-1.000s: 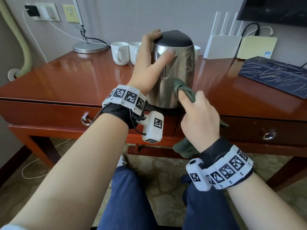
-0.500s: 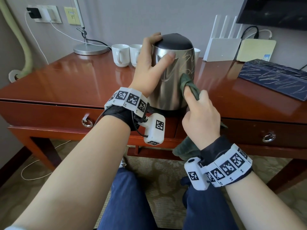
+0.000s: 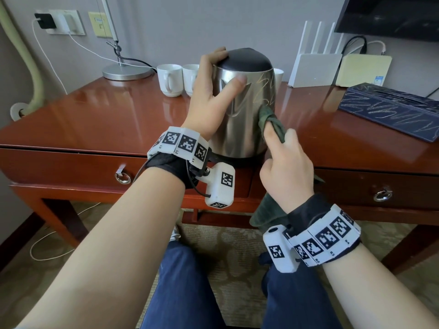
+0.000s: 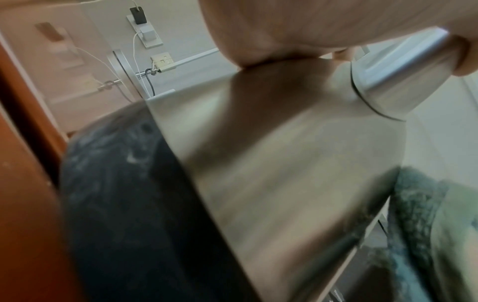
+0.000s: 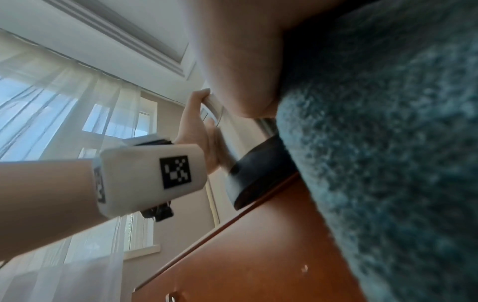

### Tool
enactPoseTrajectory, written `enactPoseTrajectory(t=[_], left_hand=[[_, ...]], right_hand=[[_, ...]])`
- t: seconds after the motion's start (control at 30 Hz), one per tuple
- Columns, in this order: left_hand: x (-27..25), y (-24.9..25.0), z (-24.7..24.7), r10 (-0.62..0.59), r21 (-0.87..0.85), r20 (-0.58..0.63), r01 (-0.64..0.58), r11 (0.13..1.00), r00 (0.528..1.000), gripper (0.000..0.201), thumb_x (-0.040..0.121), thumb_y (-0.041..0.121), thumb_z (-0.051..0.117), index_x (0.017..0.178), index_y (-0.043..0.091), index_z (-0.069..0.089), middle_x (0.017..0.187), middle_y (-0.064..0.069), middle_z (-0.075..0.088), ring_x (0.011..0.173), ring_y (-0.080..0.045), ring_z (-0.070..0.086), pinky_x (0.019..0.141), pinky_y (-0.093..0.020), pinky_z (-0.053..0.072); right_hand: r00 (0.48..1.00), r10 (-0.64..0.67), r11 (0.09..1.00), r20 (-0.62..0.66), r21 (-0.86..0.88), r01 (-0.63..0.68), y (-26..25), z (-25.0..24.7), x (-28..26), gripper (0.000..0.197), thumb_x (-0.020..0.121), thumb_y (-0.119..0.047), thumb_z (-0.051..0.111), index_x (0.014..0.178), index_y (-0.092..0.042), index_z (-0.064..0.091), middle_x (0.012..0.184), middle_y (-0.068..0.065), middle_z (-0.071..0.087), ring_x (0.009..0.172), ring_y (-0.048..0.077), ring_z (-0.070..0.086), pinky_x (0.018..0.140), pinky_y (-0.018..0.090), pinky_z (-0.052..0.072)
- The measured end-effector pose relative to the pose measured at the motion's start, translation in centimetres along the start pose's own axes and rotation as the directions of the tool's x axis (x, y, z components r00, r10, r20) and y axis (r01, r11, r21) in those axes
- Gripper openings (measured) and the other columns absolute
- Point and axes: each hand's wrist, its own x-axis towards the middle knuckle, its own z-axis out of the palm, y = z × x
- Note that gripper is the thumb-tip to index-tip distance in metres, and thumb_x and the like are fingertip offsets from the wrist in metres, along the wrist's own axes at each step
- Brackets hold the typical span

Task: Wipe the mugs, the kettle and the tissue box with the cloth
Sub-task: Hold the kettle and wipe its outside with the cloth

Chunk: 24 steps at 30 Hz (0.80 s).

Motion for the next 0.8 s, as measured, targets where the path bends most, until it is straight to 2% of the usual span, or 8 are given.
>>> enactPoseTrajectory(t=[0.07, 0.13, 0.2, 0.33, 0.47, 0.57, 0.67, 0.8], left_hand=[[-0.3, 0.0, 0.2, -0.005, -0.008, -0.018, 0.005, 1.000, 1.000, 0.055, 0.079, 0.047, 0.057, 0.125, 0.021, 0.043, 0.136, 0.003, 0.046, 0.125, 0.010, 0.040, 0.109, -0.013, 0.030], [-0.6, 0.0, 0.5, -0.007, -0.005, -0.048, 0.007, 1.000, 0.999, 0.054, 0.081, 0.047, 0.055, 0.128, 0.023, 0.043, 0.140, 0.002, 0.046, 0.133, -0.002, 0.039, 0.113, -0.018, 0.030], [-0.8, 0.0, 0.8, 0.002, 0.016, -0.079, -0.001, 1.000, 0.997, 0.051, 0.084, 0.048, 0.053, 0.129, 0.025, 0.043, 0.142, 0.001, 0.047, 0.136, -0.006, 0.039, 0.115, -0.022, 0.030], [-1.0, 0.1, 1.1, 0.020, 0.091, -0.095, -0.011, 0.996, 0.995, 0.055, 0.083, 0.053, 0.056, 0.130, 0.028, 0.042, 0.140, 0.004, 0.048, 0.135, -0.007, 0.040, 0.115, -0.029, 0.032], [-0.9, -0.1, 0.9, 0.035, 0.119, -0.073, -0.026, 0.993, 0.997, 0.056, 0.083, 0.053, 0.060, 0.130, 0.029, 0.041, 0.138, 0.005, 0.048, 0.134, -0.007, 0.041, 0.115, -0.033, 0.034], [-0.8, -0.2, 0.8, 0.054, 0.112, -0.079, -0.045, 0.993, 0.995, 0.055, 0.084, 0.048, 0.060, 0.131, 0.025, 0.044, 0.139, 0.001, 0.050, 0.133, -0.009, 0.043, 0.114, -0.034, 0.034], [-0.7, -0.3, 0.7, 0.032, 0.046, -0.095, -0.027, 0.999, 0.995, 0.057, 0.082, 0.046, 0.061, 0.132, 0.022, 0.047, 0.139, 0.002, 0.052, 0.132, -0.006, 0.044, 0.113, -0.025, 0.035], [-0.5, -0.4, 0.3, -0.032, -0.006, -0.090, 0.032, 0.999, 0.995, 0.065, 0.079, 0.049, 0.059, 0.137, 0.022, 0.049, 0.141, 0.003, 0.052, 0.133, -0.006, 0.045, 0.114, -0.029, 0.036]], right_hand=[[0.997, 0.037, 0.999, 0.064, 0.000, -0.037, 0.2, 0.4, -1.0, 0.064, 0.075, 0.007, 0.051, 0.136, -0.012, 0.046, 0.089, 0.007, 0.032, 0.064, 0.025, 0.040, 0.053, 0.035, 0.041], [0.995, 0.043, 0.999, 0.096, 0.004, -0.043, 0.3, 1.0, -2.0, 0.064, 0.076, 0.006, 0.052, 0.137, -0.012, 0.045, 0.090, 0.007, 0.032, 0.063, 0.025, 0.041, 0.053, 0.033, 0.039], [0.995, 0.027, 0.999, 0.092, 0.025, -0.029, 0.3, 1.5, -2.6, 0.065, 0.073, 0.007, 0.056, 0.135, -0.011, 0.048, 0.088, 0.007, 0.033, 0.058, 0.025, 0.038, 0.050, 0.030, 0.035], [0.998, -0.043, 0.999, 0.055, 0.030, 0.041, 0.0, 1.7, -2.6, 0.063, 0.065, 0.008, 0.060, 0.125, -0.011, 0.053, 0.082, 0.012, 0.041, 0.056, 0.020, 0.030, 0.047, 0.026, 0.029], [0.994, -0.107, 0.994, 0.012, 0.012, 0.107, -0.3, 1.1, -1.4, 0.061, 0.065, 0.008, 0.061, 0.123, -0.012, 0.054, 0.081, 0.012, 0.041, 0.057, 0.021, 0.034, 0.048, 0.026, 0.030], [0.996, -0.086, 0.996, -0.008, 0.028, 0.086, -0.5, 0.4, -0.3, 0.060, 0.069, 0.008, 0.058, 0.125, -0.010, 0.054, 0.082, 0.010, 0.037, 0.058, 0.020, 0.031, 0.049, 0.027, 0.032], [0.999, -0.014, 0.999, 0.045, 0.044, 0.012, -0.7, -0.2, -0.1, 0.062, 0.074, 0.007, 0.054, 0.133, -0.010, 0.049, 0.087, 0.006, 0.033, 0.058, 0.022, 0.032, 0.052, 0.029, 0.033], [0.995, -0.028, 0.999, 0.093, 0.024, 0.026, -1.1, 0.0, -1.1, 0.064, 0.069, 0.007, 0.059, 0.131, -0.009, 0.053, 0.085, 0.012, 0.045, 0.054, 0.029, 0.043, 0.049, 0.028, 0.033]])
